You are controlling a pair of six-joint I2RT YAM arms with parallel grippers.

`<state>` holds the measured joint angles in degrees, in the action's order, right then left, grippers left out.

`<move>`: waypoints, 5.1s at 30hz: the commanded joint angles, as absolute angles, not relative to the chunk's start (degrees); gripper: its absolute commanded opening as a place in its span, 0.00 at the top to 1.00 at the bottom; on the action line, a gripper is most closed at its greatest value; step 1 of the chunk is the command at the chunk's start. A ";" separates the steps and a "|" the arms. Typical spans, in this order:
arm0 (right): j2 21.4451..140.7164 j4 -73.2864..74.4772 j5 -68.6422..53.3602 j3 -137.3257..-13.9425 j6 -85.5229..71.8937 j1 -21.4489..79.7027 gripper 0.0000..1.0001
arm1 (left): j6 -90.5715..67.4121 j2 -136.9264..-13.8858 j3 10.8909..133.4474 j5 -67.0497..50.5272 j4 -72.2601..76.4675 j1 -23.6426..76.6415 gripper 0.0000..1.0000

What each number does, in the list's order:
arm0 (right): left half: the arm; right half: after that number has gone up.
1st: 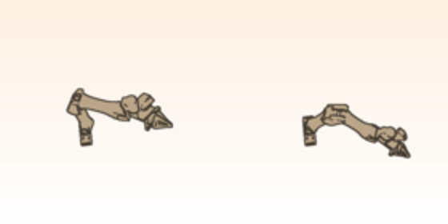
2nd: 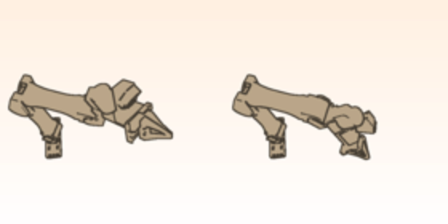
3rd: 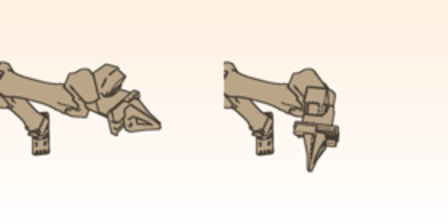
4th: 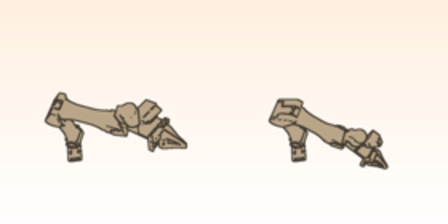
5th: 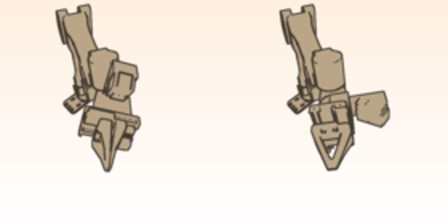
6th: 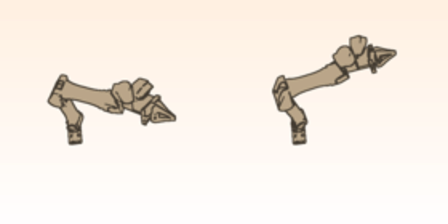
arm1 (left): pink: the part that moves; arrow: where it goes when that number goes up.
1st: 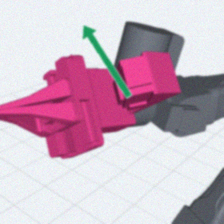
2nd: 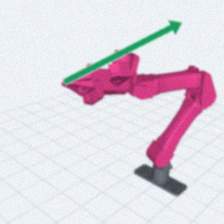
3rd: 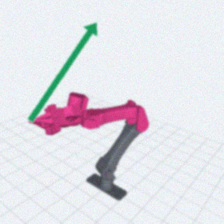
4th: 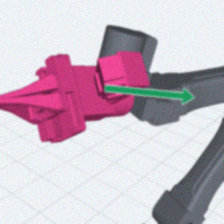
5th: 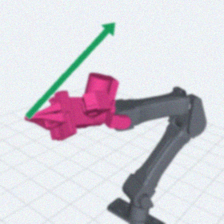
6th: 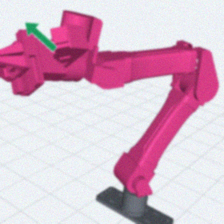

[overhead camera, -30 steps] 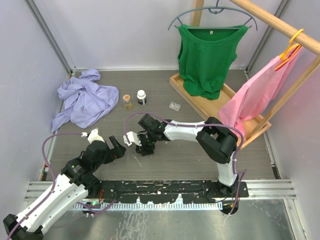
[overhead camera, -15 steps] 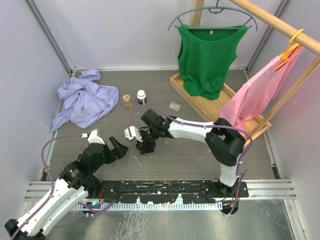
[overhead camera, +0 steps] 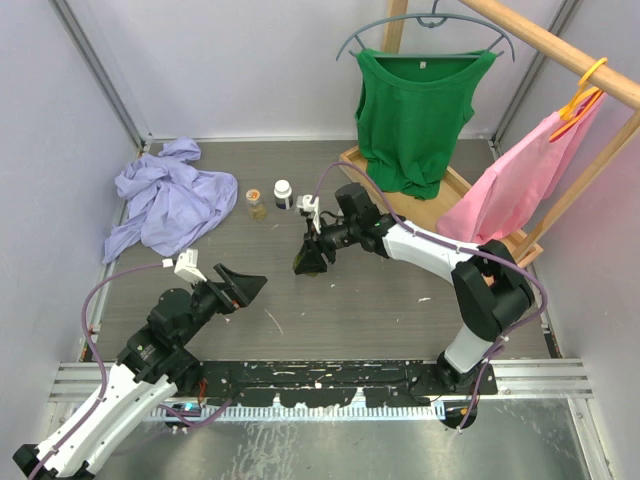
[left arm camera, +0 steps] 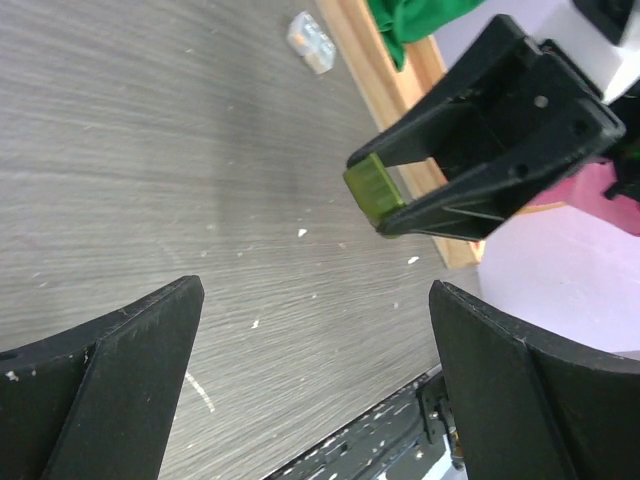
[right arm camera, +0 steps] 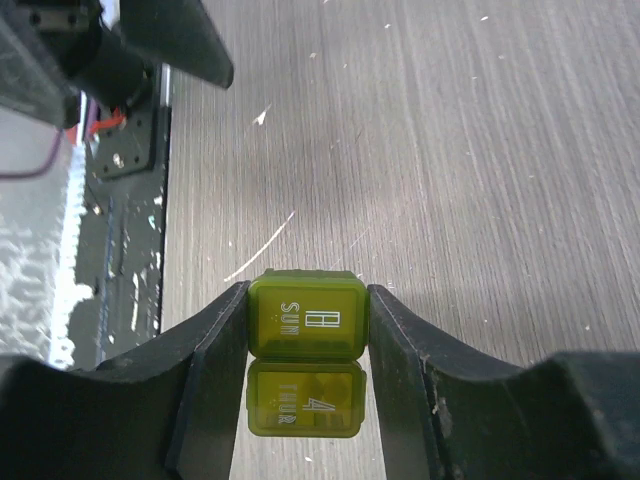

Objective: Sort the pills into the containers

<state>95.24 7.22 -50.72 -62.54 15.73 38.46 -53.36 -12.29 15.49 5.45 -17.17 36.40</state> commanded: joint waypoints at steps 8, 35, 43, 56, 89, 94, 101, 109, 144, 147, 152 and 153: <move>89.42 -19.96 -52.98 -55.42 -18.22 31.26 0.89 | -57.21 -23.50 18.69 1.62 -1.45 36.55 0.02; 90.70 -30.45 -43.25 -49.46 -42.48 27.82 0.90 | -60.40 -55.57 33.90 23.06 7.96 54.69 0.03; 90.71 -29.43 -42.89 -49.75 -42.60 27.78 0.90 | -62.08 -64.34 41.08 28.26 3.81 56.33 0.05; 90.28 -29.27 -43.02 -50.01 -43.27 27.95 0.89 | -59.99 -69.62 44.98 32.37 5.21 56.27 0.16; 90.45 -27.43 -42.67 -50.57 -42.21 30.13 0.89 | -53.51 -79.00 53.96 36.82 -5.80 53.32 0.78; 90.27 -27.34 -43.66 -50.86 -42.10 30.09 0.90 | -51.82 -77.22 51.63 35.41 -3.94 52.32 0.91; 90.26 -27.64 -46.18 -51.54 -43.12 30.02 0.95 | -51.42 -70.71 45.24 30.51 0.00 49.02 0.99; 90.62 -31.89 -47.79 -50.42 -48.24 30.17 0.97 | -50.67 -65.92 40.96 27.37 1.65 46.94 1.00; 86.10 -26.63 -43.00 -51.88 -44.03 27.69 0.20 | -37.08 -68.75 43.19 13.06 8.56 47.68 1.00; 85.96 -24.89 -41.41 -51.91 -43.41 27.60 0.21 | -37.19 -69.29 43.54 13.00 8.68 48.22 1.00; 86.82 -21.52 -39.70 -52.27 -41.28 28.33 0.26 | -37.43 -69.60 44.07 13.75 8.70 48.83 1.00; 86.90 -21.00 -39.46 -52.40 -40.73 28.90 0.26 | -37.51 -69.61 44.16 14.10 8.66 48.81 1.00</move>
